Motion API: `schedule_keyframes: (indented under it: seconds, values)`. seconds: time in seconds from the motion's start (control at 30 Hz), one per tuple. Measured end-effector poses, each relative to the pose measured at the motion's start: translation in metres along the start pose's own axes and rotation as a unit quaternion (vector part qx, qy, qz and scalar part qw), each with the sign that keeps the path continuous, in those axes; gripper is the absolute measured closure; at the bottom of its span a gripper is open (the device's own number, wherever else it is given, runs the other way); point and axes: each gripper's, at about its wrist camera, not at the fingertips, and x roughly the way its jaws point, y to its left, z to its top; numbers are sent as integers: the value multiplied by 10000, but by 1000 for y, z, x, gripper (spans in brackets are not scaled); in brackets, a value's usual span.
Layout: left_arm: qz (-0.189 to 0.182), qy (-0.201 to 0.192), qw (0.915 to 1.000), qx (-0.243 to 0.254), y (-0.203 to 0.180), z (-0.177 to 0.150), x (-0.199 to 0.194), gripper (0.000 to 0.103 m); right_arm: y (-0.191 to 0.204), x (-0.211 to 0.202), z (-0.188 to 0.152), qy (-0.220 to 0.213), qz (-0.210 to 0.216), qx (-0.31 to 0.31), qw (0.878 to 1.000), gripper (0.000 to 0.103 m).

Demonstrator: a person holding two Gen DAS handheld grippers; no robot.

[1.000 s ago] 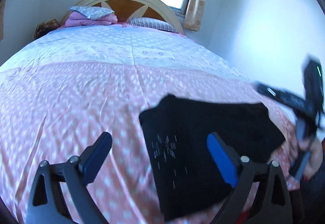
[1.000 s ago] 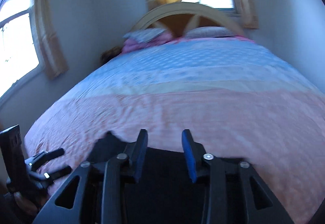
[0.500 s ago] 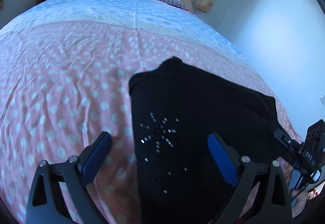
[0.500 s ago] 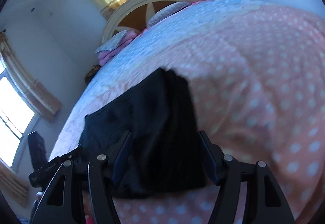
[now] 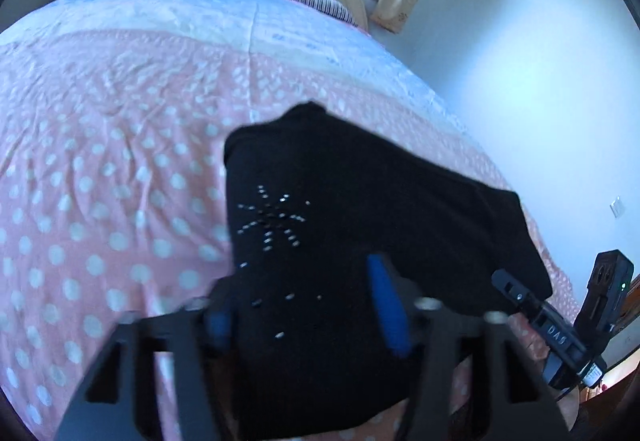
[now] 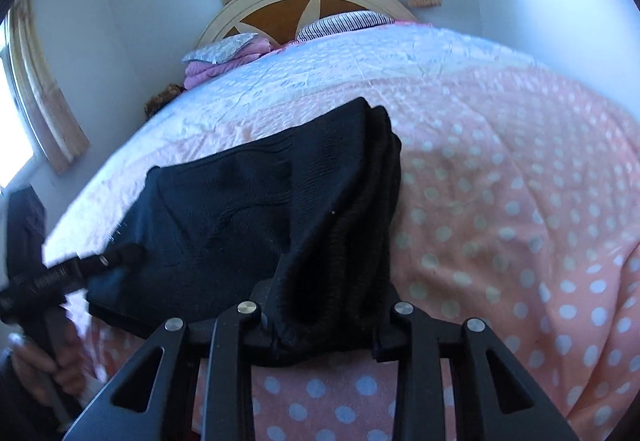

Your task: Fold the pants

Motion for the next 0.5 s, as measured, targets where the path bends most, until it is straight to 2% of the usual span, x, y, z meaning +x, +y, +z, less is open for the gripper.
schedule_keyframes:
  seconds: [0.03, 0.07, 0.17, 0.3, 0.5]
  values:
    - [-91, -75, 9999, 123, -3, 2, -5, 89, 5, -1, 2, -8, -61, -120, 9999, 74]
    - [-266, -90, 9993, 228, -9, 4, -9, 87, 11, -5, 4, -53, -93, -214, 9997, 75]
    - [-318, -260, 9985, 372, -15, 9, -18, 87, 21, -22, 17, -261, 175, -238, 9992, 75]
    - [-568, -319, 9979, 63, -3, 26, -28, 87, 40, -47, 41, -577, 320, -487, 9966, 76]
    - [-286, -803, 9960, 251, 5, 56, -52, 88, 82, -62, 71, -942, 673, -915, 9891, 76]
